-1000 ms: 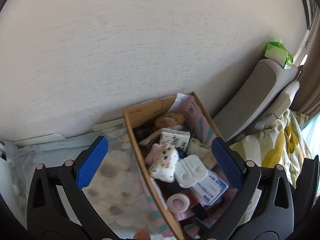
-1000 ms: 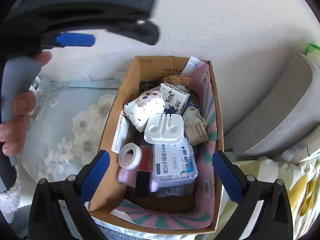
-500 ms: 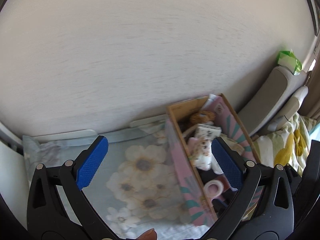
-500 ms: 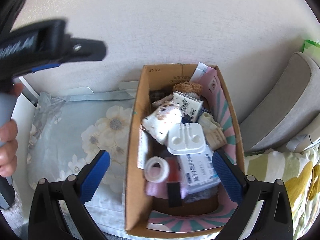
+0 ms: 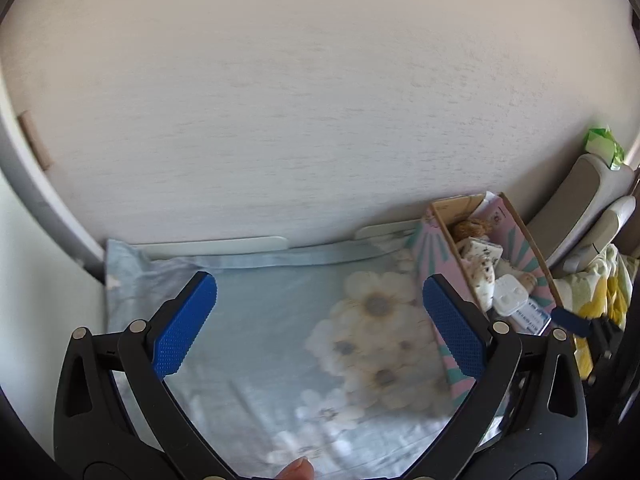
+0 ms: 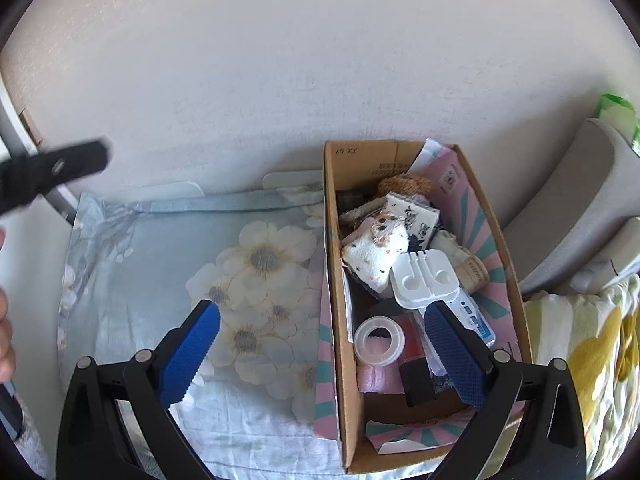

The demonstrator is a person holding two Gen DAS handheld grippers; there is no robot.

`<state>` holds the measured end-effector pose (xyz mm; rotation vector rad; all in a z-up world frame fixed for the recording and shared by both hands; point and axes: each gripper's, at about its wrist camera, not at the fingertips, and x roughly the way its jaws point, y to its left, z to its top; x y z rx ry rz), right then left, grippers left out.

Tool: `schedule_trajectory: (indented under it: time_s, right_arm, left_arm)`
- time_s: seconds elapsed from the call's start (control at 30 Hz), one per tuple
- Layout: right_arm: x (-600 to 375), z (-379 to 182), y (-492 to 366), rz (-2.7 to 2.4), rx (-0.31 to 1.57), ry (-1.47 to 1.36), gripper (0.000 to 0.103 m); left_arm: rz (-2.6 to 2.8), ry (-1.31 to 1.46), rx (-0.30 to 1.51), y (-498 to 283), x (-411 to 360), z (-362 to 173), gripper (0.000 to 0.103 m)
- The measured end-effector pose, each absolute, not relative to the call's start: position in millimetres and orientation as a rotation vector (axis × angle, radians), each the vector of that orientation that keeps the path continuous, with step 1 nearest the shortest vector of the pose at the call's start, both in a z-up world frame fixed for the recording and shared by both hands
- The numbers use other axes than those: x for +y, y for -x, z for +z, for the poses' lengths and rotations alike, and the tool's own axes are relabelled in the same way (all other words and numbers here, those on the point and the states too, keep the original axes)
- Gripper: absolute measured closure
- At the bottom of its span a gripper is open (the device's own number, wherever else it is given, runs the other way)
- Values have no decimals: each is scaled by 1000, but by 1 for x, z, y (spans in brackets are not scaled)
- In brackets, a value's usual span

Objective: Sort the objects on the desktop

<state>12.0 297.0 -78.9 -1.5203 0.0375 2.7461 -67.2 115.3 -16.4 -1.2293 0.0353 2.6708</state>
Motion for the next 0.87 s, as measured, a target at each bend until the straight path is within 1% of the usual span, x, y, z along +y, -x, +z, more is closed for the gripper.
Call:
schedule_trajectory:
  time_s: [0.17, 0.37, 0.63, 0.87]
  right_arm:
    - [286, -80, -17, 2695, 90, 1527, 1]
    - [248, -90, -24, 2716, 65, 1543, 1]
    - [203, -103, -20, 2752, 21, 1578, 1]
    - [187, -109, -12, 2741, -46, 1603, 1]
  left_arm:
    - [2745, 1181, 148, 48, 82, -16, 0]
    - [2753, 1207, 148, 36, 47, -29, 0]
    - [2760, 1319, 63, 27, 9, -55, 0]
    - [2740, 1370, 15, 24, -2, -72, 0]
